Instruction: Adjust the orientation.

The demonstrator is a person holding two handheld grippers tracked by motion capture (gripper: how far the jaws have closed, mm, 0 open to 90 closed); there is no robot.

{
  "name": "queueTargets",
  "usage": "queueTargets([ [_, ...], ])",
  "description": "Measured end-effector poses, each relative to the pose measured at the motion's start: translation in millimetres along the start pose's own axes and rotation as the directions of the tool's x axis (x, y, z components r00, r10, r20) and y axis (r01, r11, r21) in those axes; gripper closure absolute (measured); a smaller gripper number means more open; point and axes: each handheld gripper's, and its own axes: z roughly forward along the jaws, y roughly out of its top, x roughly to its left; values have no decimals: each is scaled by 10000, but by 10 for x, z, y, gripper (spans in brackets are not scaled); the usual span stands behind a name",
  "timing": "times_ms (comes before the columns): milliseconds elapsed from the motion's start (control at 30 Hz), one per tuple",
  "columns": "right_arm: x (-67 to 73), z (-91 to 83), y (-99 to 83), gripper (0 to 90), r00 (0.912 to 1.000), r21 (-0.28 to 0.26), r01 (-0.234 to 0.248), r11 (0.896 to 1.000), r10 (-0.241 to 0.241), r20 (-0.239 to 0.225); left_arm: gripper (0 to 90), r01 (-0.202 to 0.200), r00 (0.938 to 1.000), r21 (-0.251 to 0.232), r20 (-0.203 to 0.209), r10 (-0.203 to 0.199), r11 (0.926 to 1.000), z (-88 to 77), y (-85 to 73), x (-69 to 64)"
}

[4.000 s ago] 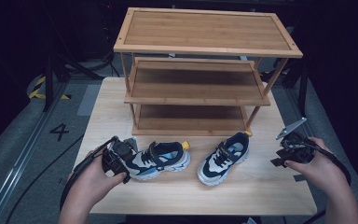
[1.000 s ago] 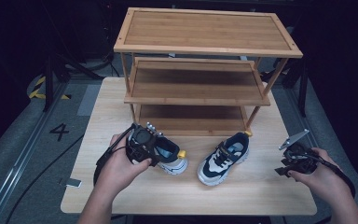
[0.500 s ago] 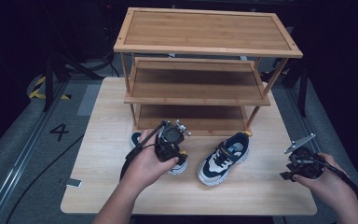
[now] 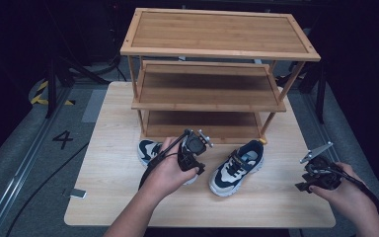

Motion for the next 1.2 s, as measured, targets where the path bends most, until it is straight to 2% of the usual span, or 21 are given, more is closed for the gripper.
queueTargets([
  [67, 2, -1, 2, 535, 10000, -15, -1, 10000, 1, -38, 484, -12, 10000, 70, 82, 11, 10000, 11, 4, 4],
  [100, 4, 1, 5, 535, 10000, -23, 48, 10000, -48, 13, 521, 19, 10000, 171, -46, -18, 9999, 43, 5, 12],
  [167, 7, 3, 7, 535, 10000, -17, 92, 10000, -92, 4, 606, -63, 9999, 231, -108, 65, 9997, 62, 2, 23],
  [200, 12, 2, 8, 535, 9999, -18, 92, 10000, -92, -103, 700, 4, 9999, 372, -123, 0, 9993, 72, -3, 33],
  [300, 12, 10, 9, 535, 9999, -47, 116, 9999, -117, -104, 851, 108, 9998, 459, -193, -99, 9989, 61, -14, 47],
  [333, 12, 10, 9, 535, 9999, -47, 116, 9999, -117, -104, 872, 108, 9998, 459, -193, -99, 9989, 61, -14, 47],
  [467, 11, 12, 21, 535, 9997, -27, 195, 9998, -195, -137, 892, 126, 9999, 472, -99, -122, 9988, 49, -39, 53],
  [567, 12, 12, 38, 535, 9996, -50, 242, 9997, -242, -144, 895, 221, 9997, 648, 96, -227, 9977, 21, -70, 26],
  [700, 13, 15, 65, 534, 9994, -72, 304, 9995, -305, -166, 896, 98, 9996, 893, 247, -120, 9960, -26, -139, -25],
  [867, 19, 23, 147, 532, 9984, -98, 551, 9984, -553, -135, 895, 102, 9981, 1326, 586, -182, 9911, -122, -311, -103],
  [1000, 34, 25, 233, 529, 9968, -175, 776, 9968, -779, -161, 895, 126, 9984, 1457, 521, -204, 9892, -199, -497, -174],
  [1067, 47, 26, 298, 528, 9953, -239, 946, 9952, -951, -203, 895, 297, 9975, 1650, 583, -398, 9858, -259, -613, -186],
  [1133, 56, 27, 321, 527, 9949, -271, 985, 9948, -991, -198, 894, 399, 9971, 1659, 571, -500, 9853, -273, -640, -189],
  [1200, 77, 26, 382, 525, 9922, -322, 1209, 9921, -1217, -261, 895, 642, 9960, 1840, 492, -744, 9808, -326, -731, -172],
])
